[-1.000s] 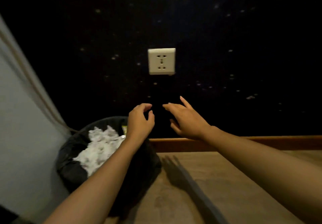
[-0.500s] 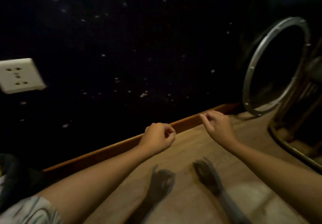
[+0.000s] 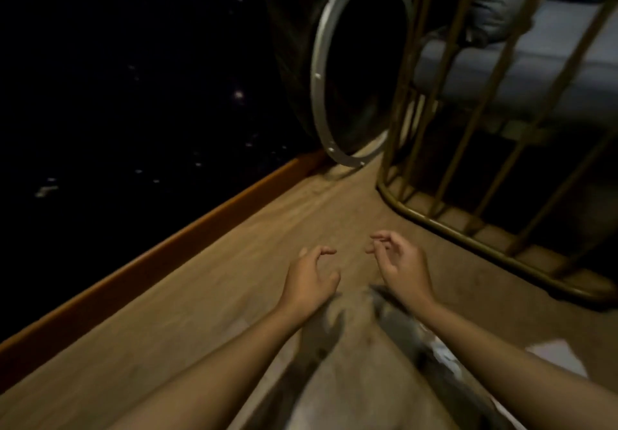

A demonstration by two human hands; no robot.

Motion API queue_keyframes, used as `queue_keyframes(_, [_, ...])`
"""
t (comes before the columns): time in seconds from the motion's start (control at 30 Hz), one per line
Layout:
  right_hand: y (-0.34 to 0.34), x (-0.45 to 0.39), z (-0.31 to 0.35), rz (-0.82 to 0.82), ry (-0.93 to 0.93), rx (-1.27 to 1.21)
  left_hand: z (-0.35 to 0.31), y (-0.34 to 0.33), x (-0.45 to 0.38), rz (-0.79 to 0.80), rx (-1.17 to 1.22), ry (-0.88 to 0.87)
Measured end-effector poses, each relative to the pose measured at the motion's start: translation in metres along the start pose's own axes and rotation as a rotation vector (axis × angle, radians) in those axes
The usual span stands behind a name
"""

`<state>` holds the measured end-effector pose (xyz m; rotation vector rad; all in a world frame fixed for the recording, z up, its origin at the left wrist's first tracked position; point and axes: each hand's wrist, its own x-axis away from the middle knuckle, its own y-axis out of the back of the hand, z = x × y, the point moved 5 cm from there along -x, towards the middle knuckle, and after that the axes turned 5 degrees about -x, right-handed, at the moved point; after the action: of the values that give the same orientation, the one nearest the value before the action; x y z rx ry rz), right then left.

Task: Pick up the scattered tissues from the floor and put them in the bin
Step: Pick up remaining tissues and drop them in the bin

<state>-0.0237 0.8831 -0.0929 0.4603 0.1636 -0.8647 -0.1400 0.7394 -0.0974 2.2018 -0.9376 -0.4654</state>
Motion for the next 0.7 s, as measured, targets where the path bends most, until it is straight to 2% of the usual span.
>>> queue_keyframes(0.13, [0.053, 0.054, -0.053, -0.137, -0.250, -0.070, -0.017, -0.081, 0.008, 0.134, 0.073, 0.000])
queue_keyframes(0.3, [0.124, 0.136, -0.094, -0.324, -0.400, 0.035, -0.037, -0.170, 0.029, 0.354, 0.051, -0.106])
queue_keyframes(0.37, [0.149, 0.167, -0.109, -0.401, -0.400, 0.172, -0.044, -0.199, 0.038, 0.472, 0.016, -0.142])
queue_keyframes(0.5, [0.186, 0.217, -0.149, -0.481, -0.445, 0.578, -0.059, -0.243, 0.046, 0.608, -0.050, -0.250])
queue_keyframes(0.6, [0.208, 0.236, -0.177, -0.531, -0.697, 0.827, -0.069, -0.272, 0.040, 0.631, -0.105, -0.344])
queue_keyframes(0.7, [0.229, 0.255, -0.202, -0.538, -0.945, 0.848, -0.067, -0.298, 0.029, 0.598, -0.171, -0.435])
